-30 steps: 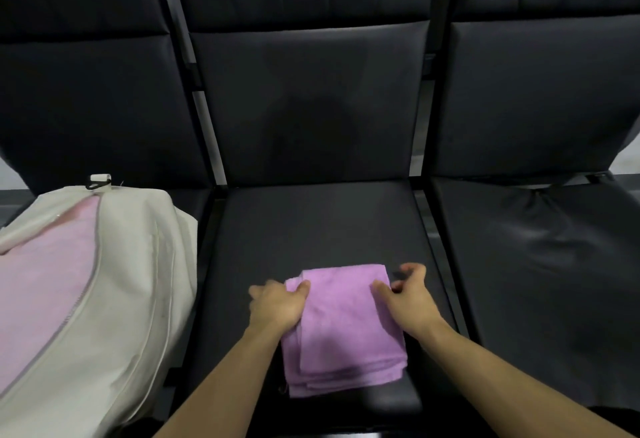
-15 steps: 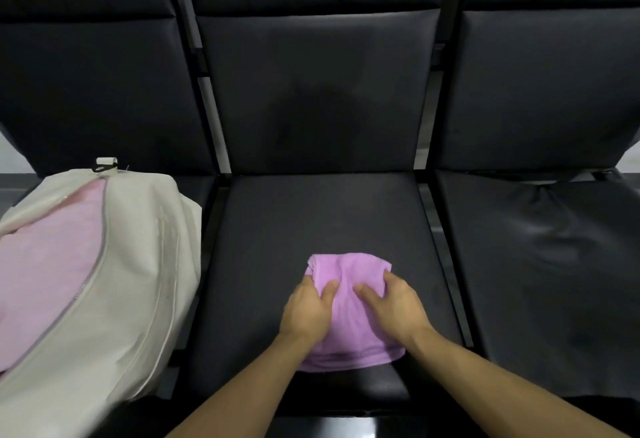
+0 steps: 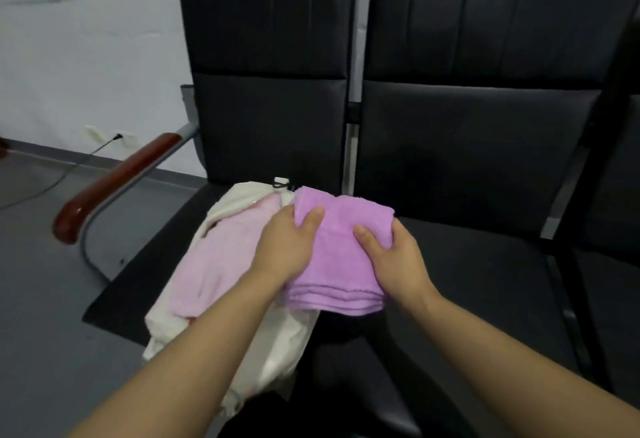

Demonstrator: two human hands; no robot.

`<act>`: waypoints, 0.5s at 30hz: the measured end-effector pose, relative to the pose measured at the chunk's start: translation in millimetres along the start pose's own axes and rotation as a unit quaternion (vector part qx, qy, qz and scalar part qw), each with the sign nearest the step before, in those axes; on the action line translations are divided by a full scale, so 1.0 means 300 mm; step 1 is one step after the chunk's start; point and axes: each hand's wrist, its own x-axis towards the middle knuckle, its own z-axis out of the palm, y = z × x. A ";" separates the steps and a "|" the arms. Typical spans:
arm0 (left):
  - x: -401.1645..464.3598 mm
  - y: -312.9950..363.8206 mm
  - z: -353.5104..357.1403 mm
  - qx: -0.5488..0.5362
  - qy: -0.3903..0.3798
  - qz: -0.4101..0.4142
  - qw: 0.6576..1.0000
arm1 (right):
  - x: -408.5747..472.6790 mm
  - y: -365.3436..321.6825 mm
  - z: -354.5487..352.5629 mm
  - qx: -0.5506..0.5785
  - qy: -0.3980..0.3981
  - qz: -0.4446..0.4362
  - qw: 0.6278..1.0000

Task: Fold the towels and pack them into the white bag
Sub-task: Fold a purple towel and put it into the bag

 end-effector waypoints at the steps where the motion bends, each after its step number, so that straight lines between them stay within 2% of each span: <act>1: 0.023 -0.012 -0.076 0.001 0.014 -0.006 1.000 | 0.020 -0.044 0.060 0.011 -0.013 -0.009 1.000; 5: 0.132 -0.098 -0.329 -0.027 0.070 -0.037 0.996 | 0.107 -0.152 0.311 0.023 -0.058 -0.008 0.998; 7: 0.177 -0.152 -0.410 -0.037 0.067 -0.071 0.995 | 0.142 -0.149 0.431 -0.002 -0.084 0.028 0.996; 9: 0.198 -0.225 -0.436 -0.021 0.008 -0.114 0.993 | 0.151 -0.127 0.501 -0.103 -0.122 0.055 0.986; 12: 0.201 -0.345 -0.388 0.088 -0.083 -0.146 0.982 | 0.136 -0.098 0.492 -0.318 -0.163 0.055 0.933; 13: 0.201 -0.375 -0.367 0.145 -0.075 -0.137 0.977 | 0.129 -0.102 0.471 -0.373 -0.167 0.041 0.912; 15: 0.195 -0.400 -0.333 0.261 0.005 -0.089 0.961 | 0.115 -0.119 0.436 -0.474 -0.172 -0.010 0.863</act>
